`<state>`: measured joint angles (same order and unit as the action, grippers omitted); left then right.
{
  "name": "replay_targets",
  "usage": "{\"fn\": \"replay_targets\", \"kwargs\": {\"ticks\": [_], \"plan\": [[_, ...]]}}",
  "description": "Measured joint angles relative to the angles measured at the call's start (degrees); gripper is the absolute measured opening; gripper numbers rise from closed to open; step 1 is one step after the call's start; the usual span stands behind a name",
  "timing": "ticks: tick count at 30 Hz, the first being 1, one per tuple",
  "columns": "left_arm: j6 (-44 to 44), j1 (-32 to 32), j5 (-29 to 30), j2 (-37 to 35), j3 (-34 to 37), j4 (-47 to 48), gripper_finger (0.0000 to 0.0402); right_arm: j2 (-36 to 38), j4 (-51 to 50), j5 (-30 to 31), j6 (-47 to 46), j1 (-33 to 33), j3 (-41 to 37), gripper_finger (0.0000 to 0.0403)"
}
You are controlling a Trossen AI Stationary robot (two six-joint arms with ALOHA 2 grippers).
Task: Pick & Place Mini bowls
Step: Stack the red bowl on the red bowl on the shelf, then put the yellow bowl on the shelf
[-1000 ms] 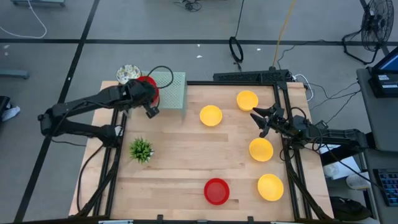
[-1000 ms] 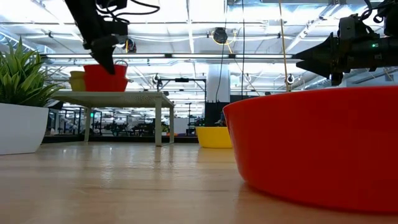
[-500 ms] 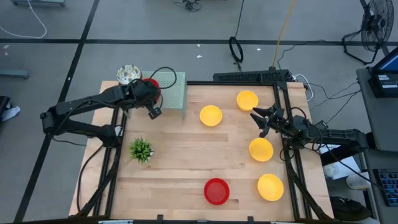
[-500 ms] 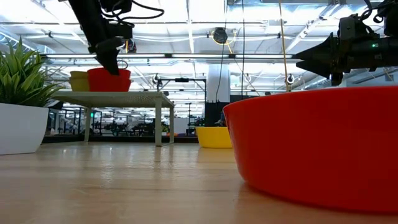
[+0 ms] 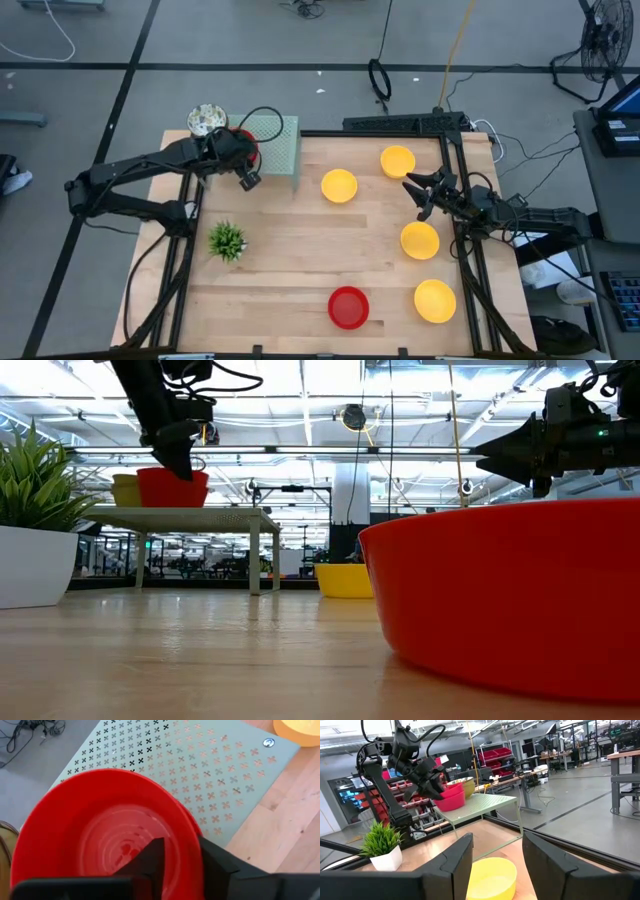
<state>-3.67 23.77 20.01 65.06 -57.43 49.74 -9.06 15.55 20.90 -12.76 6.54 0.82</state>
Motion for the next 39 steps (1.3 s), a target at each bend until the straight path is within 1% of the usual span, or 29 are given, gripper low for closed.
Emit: {"fn": "replay_targets", "kwargs": {"ticks": [4,8,11,19,21,24,26,28,34,39], "plan": [[0.21,0.0,0.0,-0.94,-0.02,-0.02,0.0145,-0.01,0.0,0.0,0.0,-0.02,-0.02,0.016],[0.34,0.0,-0.02,-2.3,-0.66,0.09,0.0167,0.0,0.0,-0.02,0.0,0.01,0.0,0.0161],[0.36,0.0,0.0,-3.66,-1.9,0.04,0.0173,-0.01,0.0,0.0,0.0,0.0,-0.01,0.0161],[0.45,0.0,-0.23,-6.59,-6.26,-0.66,0.0175,0.0,-0.02,0.0,-0.02,-0.02,0.0,0.0162],[0.44,-0.13,-2.98,-6.73,-6.56,-2.44,0.0175,0.0,-0.01,0.0,0.0,0.0,0.0,0.0161],[0.5,-1.21,-11.49,-6.43,-6.08,-5.92,0.0175,0.0,0.0,0.0,-0.01,-0.02,-0.01,0.016],[1.32,-2.89,-17.19,-5.39,-5.11,-8.99,0.0175,0.0,-0.01,-0.01,0.0,-0.01,0.0,0.0161],[2.97,-5.32,-20.02,-3.58,-3.73,-12.16,0.0175,-0.02,0.0,0.0,0.0,-0.02,0.0,0.0162],[9.69,-12.57,-20.4,4.33,0.4,-24.31,0.0175,-0.01,0.0,-0.01,0.0,-0.02,-0.01,0.0161],[15.94,-17.72,-20.39,12.57,0.66,-34.75,0.0175,-0.02,-0.01,0.0,-0.01,-0.01,-0.01,0.0161]]}}
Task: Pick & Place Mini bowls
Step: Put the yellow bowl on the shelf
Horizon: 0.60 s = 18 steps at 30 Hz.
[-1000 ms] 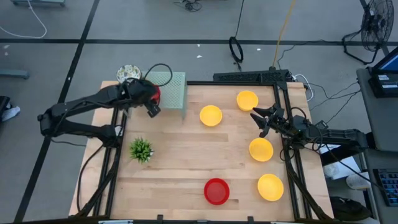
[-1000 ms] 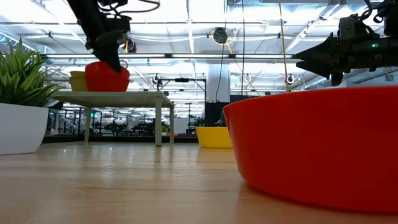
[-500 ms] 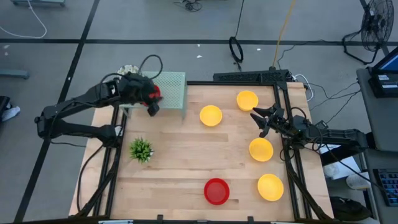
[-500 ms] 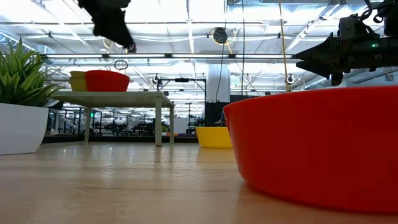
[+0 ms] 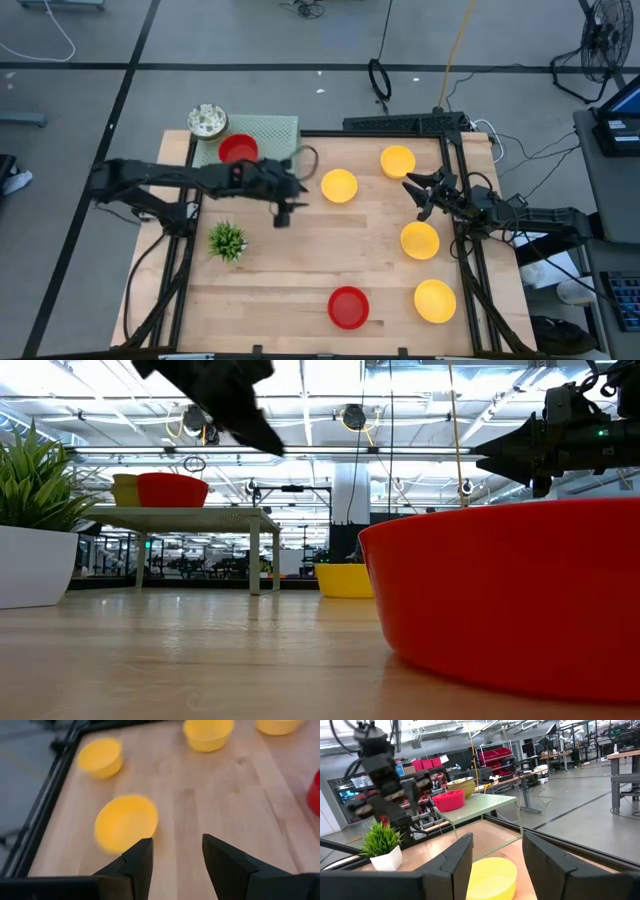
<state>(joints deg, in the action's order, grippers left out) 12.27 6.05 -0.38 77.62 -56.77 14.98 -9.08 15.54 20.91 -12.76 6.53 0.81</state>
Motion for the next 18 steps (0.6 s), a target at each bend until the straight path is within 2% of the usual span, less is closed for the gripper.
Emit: {"fn": "replay_targets", "kwargs": {"ticks": [4,7,11,18], "plan": [[6.69,-3.07,0.81,6.69,0.0,-7.86,0.0175,0.0,0.01,0.0,0.0,-0.01,0.0,0.016],[10.71,-4.43,3.49,11.05,0.0,-12.68,0.0175,0.01,0.0,0.0,0.01,-0.01,-0.01,0.0162],[11.48,-4.79,8.26,16.56,0.0,-18.11,0.0175,0.0,0.01,0.0,0.01,-0.01,0.01,0.016],[11.61,-3.56,9.49,25.26,0.0,-25.59,0.0175,0.0,-0.01,0.0,0.01,0.01,0.01,0.0161]]}}
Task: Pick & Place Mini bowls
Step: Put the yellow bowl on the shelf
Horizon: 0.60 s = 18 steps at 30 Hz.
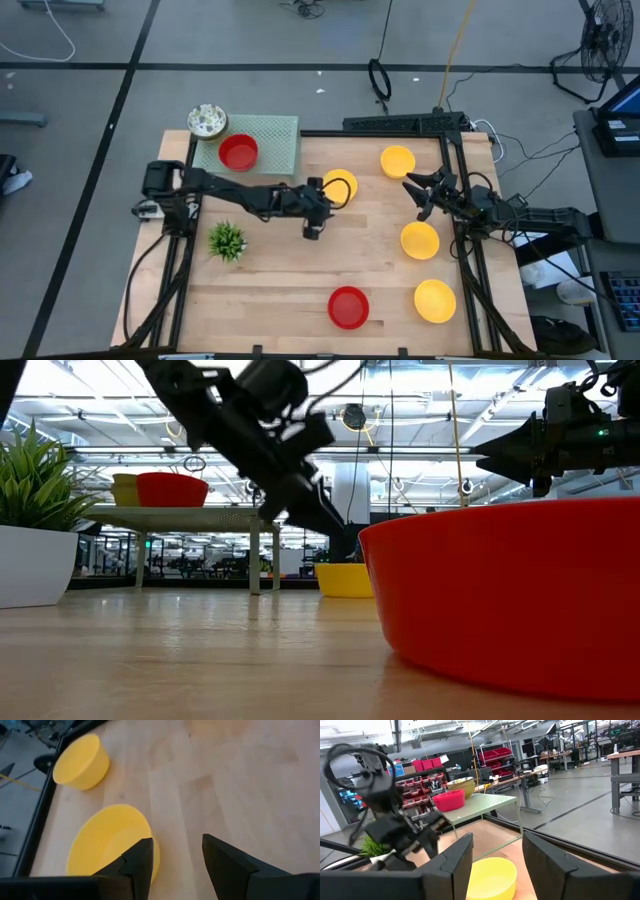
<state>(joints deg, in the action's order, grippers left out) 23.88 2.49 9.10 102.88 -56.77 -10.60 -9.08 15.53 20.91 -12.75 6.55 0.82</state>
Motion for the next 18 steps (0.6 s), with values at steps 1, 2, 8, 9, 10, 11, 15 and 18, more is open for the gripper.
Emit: {"fn": "replay_targets", "kwargs": {"ticks": [1,2,8,9,10,11,15,18], "plan": [[0.0,0.29,0.04,0.99,0.0,-1.16,0.0175,0.02,0.02,0.0,-0.02,0.0,0.0,0.0161],[0.02,0.58,0.04,1.95,-0.02,-2.1,0.0175,0.0,0.0,-0.01,-0.01,-0.01,-0.01,0.016],[0.0,2.43,0.04,5.78,-0.02,-6.1,0.0175,0.0,0.0,0.0,0.0,-0.02,-0.01,0.0162],[0.02,2.77,0.04,6.17,-0.02,-6.68,0.0175,0.0,0.0,0.0,0.0,-0.02,0.0,0.0162],[0.0,3.11,0.04,6.62,-0.02,-7.11,0.0175,0.0,0.0,-0.01,-0.02,-0.01,0.0,0.0161],[0.0,3.44,0.05,6.79,-0.02,-7.02,0.0175,0.0,0.0,0.0,0.0,-0.02,0.0,0.0161],[-0.39,4.61,-0.35,6.75,-0.02,-6.13,0.0175,0.0,0.0,0.0,-0.01,-0.02,0.0,0.0161],[-0.56,5.25,-2.51,6.78,-0.02,-4.75,0.0175,0.0,0.0,0.0,-0.02,-0.02,0.0,0.0162]]}}
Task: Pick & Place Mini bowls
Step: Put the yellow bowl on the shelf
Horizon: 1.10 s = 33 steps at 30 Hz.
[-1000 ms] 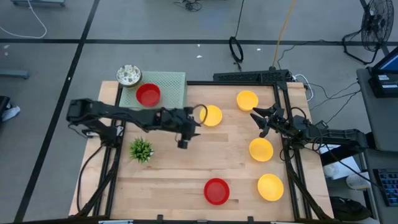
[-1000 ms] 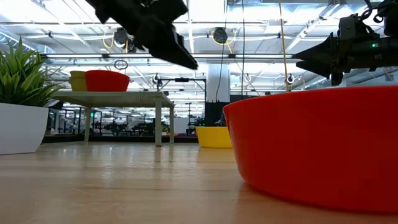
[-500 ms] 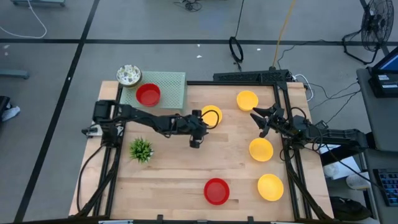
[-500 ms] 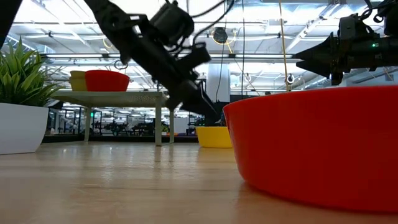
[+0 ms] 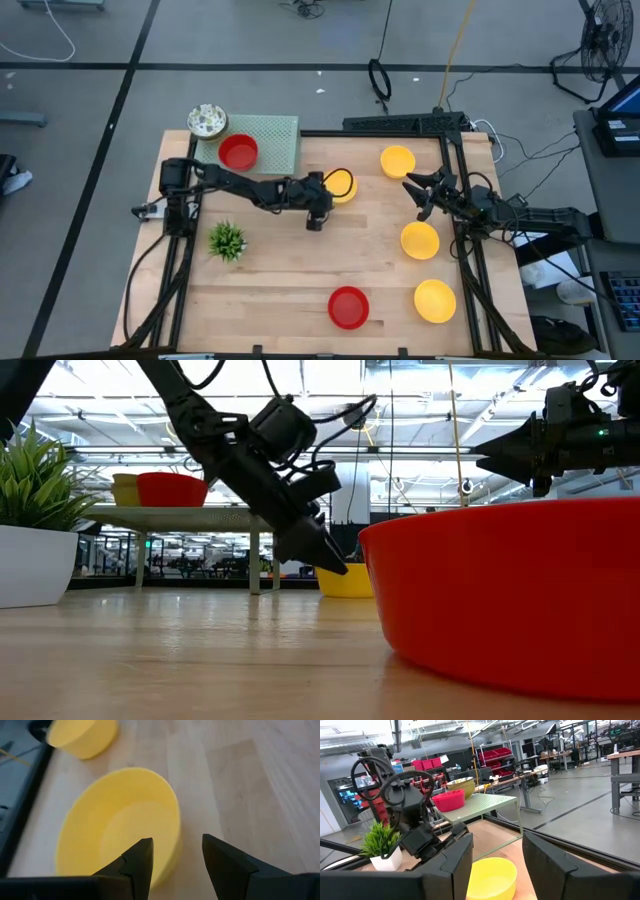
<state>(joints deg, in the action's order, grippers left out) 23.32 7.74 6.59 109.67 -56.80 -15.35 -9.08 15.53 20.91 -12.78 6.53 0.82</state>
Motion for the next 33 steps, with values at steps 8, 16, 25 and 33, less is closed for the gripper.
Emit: {"fn": "replay_targets", "kwargs": {"ticks": [8,16,25,33], "plan": [[0.96,1.01,-5.05,-0.02,0.0,5.13,0.0175,0.0,0.01,0.0,0.01,0.0,-0.01,0.0162],[0.97,0.97,-5.03,-0.02,0.0,5.13,0.0165,0.0,0.0,0.0,0.01,0.01,-0.01,0.0161],[0.21,0.11,-4.75,-0.02,0.0,4.58,0.002,0.0,0.0,0.0,0.0,0.0,-0.02,0.0161],[1.67,-3.2,-5.06,-1.21,-0.61,2.22,0.0006,0.0,0.0,0.0,0.02,0.0,0.0,0.016]]}}
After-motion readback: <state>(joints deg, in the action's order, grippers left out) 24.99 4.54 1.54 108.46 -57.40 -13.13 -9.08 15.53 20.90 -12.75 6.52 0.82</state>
